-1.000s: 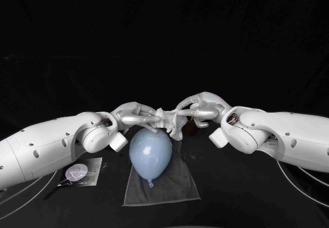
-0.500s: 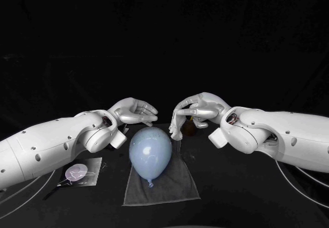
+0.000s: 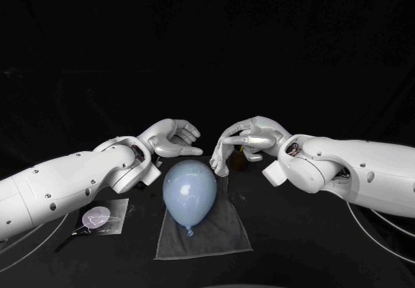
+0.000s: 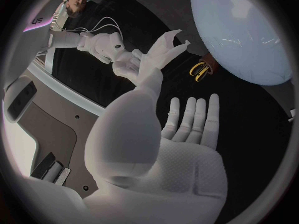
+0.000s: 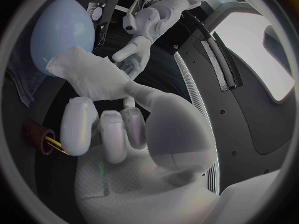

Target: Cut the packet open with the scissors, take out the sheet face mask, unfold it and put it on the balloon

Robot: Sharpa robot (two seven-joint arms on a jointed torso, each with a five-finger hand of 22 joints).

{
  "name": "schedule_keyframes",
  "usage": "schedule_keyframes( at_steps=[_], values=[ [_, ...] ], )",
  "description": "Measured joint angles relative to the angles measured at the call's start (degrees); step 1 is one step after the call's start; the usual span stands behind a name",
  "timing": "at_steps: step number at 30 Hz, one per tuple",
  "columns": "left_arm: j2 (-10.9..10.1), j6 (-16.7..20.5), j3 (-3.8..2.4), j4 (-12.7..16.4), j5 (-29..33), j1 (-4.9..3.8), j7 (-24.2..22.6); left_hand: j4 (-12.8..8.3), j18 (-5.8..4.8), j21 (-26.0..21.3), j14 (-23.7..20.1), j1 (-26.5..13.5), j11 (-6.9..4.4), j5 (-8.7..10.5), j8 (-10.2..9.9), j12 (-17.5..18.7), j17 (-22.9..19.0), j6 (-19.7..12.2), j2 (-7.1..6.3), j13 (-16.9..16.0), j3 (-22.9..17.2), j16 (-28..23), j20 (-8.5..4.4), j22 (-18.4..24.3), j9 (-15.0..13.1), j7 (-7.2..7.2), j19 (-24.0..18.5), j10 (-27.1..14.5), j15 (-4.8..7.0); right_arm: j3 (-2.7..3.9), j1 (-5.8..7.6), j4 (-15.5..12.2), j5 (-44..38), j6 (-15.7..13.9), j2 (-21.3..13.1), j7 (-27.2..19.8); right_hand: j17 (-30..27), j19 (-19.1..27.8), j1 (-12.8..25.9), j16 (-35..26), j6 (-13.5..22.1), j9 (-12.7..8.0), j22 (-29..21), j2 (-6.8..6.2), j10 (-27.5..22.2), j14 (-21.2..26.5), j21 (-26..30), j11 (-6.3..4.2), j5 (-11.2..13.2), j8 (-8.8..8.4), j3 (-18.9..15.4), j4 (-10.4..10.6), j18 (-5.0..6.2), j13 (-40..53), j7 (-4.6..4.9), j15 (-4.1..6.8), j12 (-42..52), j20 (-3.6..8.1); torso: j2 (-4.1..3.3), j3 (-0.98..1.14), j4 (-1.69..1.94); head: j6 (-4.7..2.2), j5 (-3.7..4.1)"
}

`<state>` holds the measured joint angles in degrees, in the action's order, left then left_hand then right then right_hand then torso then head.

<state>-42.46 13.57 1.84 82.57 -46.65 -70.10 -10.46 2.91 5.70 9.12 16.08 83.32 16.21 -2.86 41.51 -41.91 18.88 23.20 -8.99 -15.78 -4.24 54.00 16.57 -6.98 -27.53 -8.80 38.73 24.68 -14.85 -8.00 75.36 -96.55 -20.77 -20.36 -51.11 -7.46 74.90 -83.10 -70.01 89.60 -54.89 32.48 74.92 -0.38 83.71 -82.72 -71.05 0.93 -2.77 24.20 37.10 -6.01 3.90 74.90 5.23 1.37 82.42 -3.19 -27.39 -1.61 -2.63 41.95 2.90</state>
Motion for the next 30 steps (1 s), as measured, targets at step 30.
schedule_keyframes(
  at_steps=[30],
  values=[
    [2.34, -2.10, 0.02, 1.30, -11.05, 0.14, -3.46, 12.27, 2.31, 0.36, 8.42, 8.67, -4.66, 0.00, 7.20, -11.32, -2.16, 9.67, 3.57, 0.22, 14.26, 8.83, -0.08, 0.98, 6.26, -0.84, 7.88, 8.45, 4.51, 0.00, 0.00, -0.24, 0.13, -0.95, 0.72, 0.13, 0.05, 0.03, 0.28, 0.12, -0.15, 0.00, -0.01, 0.30, -0.01, 0.00, -0.27, 0.00, -0.29, 0.00, 0.77, -0.18, -0.42, 0.03, 0.10, 0.00, -0.03, -0.02, 0.03, 0.06, -0.03, 0.05, -0.36]
  ],
)
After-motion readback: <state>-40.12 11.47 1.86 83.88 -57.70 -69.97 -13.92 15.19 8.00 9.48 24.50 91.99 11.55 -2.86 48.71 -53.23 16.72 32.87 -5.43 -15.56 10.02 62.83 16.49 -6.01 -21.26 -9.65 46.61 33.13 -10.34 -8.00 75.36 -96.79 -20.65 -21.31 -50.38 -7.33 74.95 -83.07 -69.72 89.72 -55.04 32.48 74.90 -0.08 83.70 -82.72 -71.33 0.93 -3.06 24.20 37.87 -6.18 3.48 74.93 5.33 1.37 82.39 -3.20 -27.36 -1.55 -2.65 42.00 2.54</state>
